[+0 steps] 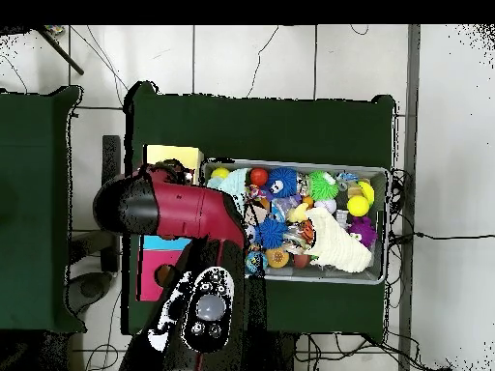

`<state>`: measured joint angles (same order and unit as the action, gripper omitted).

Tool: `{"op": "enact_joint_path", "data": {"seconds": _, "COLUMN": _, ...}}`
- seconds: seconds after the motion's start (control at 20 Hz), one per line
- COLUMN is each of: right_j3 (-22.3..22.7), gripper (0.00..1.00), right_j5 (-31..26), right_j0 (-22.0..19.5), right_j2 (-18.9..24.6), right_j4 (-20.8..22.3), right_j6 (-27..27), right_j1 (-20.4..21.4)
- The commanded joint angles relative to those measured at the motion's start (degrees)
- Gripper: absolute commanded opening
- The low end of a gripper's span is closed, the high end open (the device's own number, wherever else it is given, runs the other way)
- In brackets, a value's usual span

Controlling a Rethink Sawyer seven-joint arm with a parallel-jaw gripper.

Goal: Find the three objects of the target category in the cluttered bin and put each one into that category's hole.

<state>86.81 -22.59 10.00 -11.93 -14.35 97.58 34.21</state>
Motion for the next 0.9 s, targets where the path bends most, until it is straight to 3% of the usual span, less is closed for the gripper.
{"op": "enact_joint_path", "data": {"seconds": 0.05, "right_j3": 1.75, "gripper": 0.0, "right_j5": 1.7, "right_j0": -0.18, "right_j2": 3.14, "right_j4": -0.97, "right_j6": 12.41, "right_j1": -4.82}}
{"op": "enact_joint_path", "data": {"seconds": 0.9, "right_j3": -2.2, "gripper": 0.0, "right_j5": 2.61, "right_j0": 1.71, "right_j2": 2.15, "right_j4": -2.34, "right_j6": 13.54, "right_j1": -9.76}}
